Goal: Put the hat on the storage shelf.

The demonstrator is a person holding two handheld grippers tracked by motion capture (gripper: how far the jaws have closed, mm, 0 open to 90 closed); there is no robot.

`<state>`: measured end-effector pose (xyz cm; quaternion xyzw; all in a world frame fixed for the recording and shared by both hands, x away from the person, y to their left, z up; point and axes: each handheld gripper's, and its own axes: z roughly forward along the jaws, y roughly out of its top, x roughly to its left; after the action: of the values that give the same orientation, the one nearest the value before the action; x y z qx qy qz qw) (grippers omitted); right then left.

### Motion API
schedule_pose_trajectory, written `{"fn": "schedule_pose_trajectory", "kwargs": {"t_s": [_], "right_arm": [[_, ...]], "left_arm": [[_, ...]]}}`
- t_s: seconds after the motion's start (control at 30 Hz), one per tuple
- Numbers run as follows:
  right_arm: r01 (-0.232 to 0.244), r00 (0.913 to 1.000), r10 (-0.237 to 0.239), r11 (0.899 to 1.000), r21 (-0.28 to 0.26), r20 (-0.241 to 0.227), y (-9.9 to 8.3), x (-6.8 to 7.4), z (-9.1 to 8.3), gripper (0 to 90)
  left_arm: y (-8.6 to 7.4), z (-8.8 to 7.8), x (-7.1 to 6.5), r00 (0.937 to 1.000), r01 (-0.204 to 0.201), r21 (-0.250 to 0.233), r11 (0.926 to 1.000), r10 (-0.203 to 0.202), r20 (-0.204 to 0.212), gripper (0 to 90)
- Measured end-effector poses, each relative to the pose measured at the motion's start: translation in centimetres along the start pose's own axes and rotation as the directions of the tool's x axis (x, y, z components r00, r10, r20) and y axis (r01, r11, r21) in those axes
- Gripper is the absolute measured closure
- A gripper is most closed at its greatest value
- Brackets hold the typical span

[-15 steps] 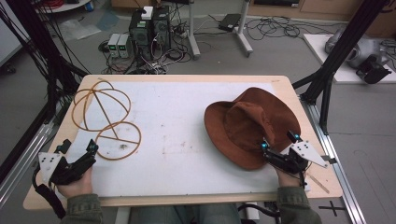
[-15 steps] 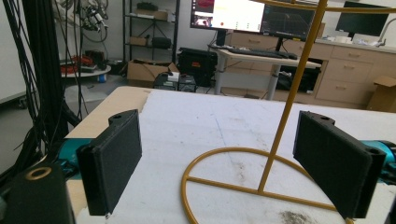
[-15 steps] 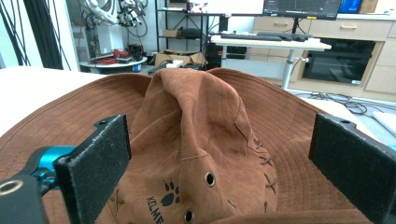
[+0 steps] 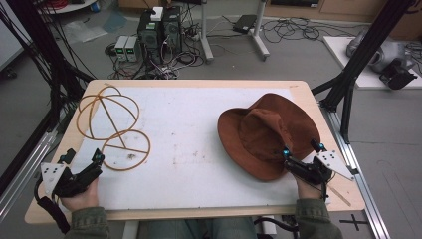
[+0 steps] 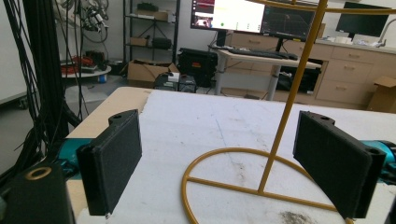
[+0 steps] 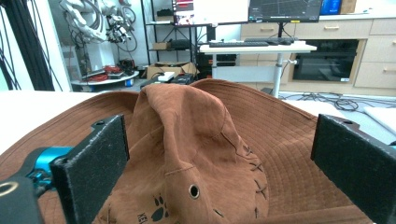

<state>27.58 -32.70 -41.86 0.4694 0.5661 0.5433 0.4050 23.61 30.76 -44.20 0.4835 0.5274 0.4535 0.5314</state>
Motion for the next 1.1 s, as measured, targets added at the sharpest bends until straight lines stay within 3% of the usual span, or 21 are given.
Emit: {"fn": "schedule_pose_trajectory", "kwargs": {"t_s": [0.17, 0.27, 0.33, 0.4, 0.43, 0.47, 0.53, 0.6, 0.63, 0.7, 0.73, 0.8, 0.83, 0.9, 1.07, 1.1], "right_arm": [[0.005, 0.9996, -0.004, 1.000, 0.013, -0.027, 0.2, 0.2, 0.1, 3.9], [0.031, 0.9986, -0.029, 0.999, 0.031, -0.045, 0.3, 0.4, 0.6, 5.0], [0.059, 0.9949, -0.053, 0.995, 0.077, -0.086, 0.6, 0.6, 1.4, 7.4], [0.107, 0.9862, -0.088, 0.984, 0.140, -0.141, 0.8, 0.7, 2.1, 19.0], [0.138, 0.9810, -0.110, 0.976, 0.171, -0.159, 0.9, 0.8, 2.6, 20.5], [0.149, 0.9823, -0.120, 0.964, 0.219, -0.144, 0.9, 1.0, 3.0, 21.6], [0.157, 0.9833, -0.117, 0.931, 0.329, -0.139, 0.8, 0.8, 3.9, 25.0], [0.125, 0.9874, -0.073, 0.905, 0.407, -0.140, 0.6, 0.4, 4.6, 32.6], [0.119, 0.9875, -0.063, 0.898, 0.423, -0.144, 0.6, 0.3, 4.6, 42.3], [0.075, 0.9833, 0.022, 0.856, 0.511, -0.180, 0.7, -0.4, 5.1, 57.9], [0.046, 0.9835, 0.057, 0.839, 0.543, -0.172, 0.8, -0.5, 5.2, 67.4], [0.076, 0.9860, 0.019, 0.835, 0.544, -0.166, 0.8, -0.5, 5.1, 84.9], [0.084, 0.9870, 0.005, 0.833, 0.546, -0.161, 0.9, -0.4, 5.1, 87.6], [0.102, 0.9884, -0.024, 0.836, 0.539, -0.150, 1.1, -0.1, 5.2, 88.7], [0.115, 0.9869, -0.037, 0.842, 0.527, -0.157, 1.2, 0.0, 5.1, 88.8], [0.106, 0.9881, -0.031, 0.848, 0.519, -0.151, 1.2, -0.1, 5.0, 88.8]], "left_arm": [[0.0, 0.1, -0.1, 1.0000, 0.001, -0.001, 1.0000, -0.001, 0.003, 15.7], [0.1, 0.0, -0.1, 1.0000, 0.001, -0.006, 1.0000, -0.001, -0.001, 15.7], [0.1, 0.0, -0.1, 1.0000, 0.002, -0.007, 1.0000, -0.002, -0.001, 15.7], [0.0, 0.1, 0.0, 1.0000, 0.004, -0.003, 1.0000, -0.004, 0.000, 15.7], [0.0, 0.1, 0.0, 1.0000, 0.002, -0.001, 1.0000, -0.002, 0.001, 15.7], [0.0, 0.1, 0.0, 1.0000, 0.000, 0.001, 1.0000, 0.000, 0.004, 15.7], [0.0, 0.2, -0.1, 1.0000, -0.001, -0.001, 1.0000, 0.001, 0.006, 15.7], [0.0, 0.2, -0.1, 1.0000, -0.001, 0.000, 1.0000, 0.001, 0.009, 15.7], [0.0, 0.2, -0.1, 0.9999, -0.005, 0.002, 1.0000, 0.005, 0.011, 15.7], [-0.1, 0.3, -0.1, 0.9999, -0.006, 0.004, 1.0000, 0.006, 0.015, 15.7], [-0.1, 0.4, -0.1, 0.9998, -0.006, 0.007, 1.0000, 0.006, 0.019, 15.7], [-0.1, 0.4, -0.2, 0.9996, -0.009, 0.010, 0.9999, 0.009, 0.026, 16.0], [-0.1, 0.4, -0.2, 0.9996, -0.010, 0.010, 0.9999, 0.009, 0.028, 16.0], [-0.1, 0.5, -0.3, 0.9994, -0.013, 0.008, 0.9999, 0.012, 0.031, 16.2], [-0.1, 0.5, -0.3, 0.9994, -0.014, 0.011, 0.9998, 0.014, 0.031, 16.2], [-0.1, 0.5, -0.2, 0.9995, -0.013, 0.010, 0.9999, 0.013, 0.028, 16.2]]}}
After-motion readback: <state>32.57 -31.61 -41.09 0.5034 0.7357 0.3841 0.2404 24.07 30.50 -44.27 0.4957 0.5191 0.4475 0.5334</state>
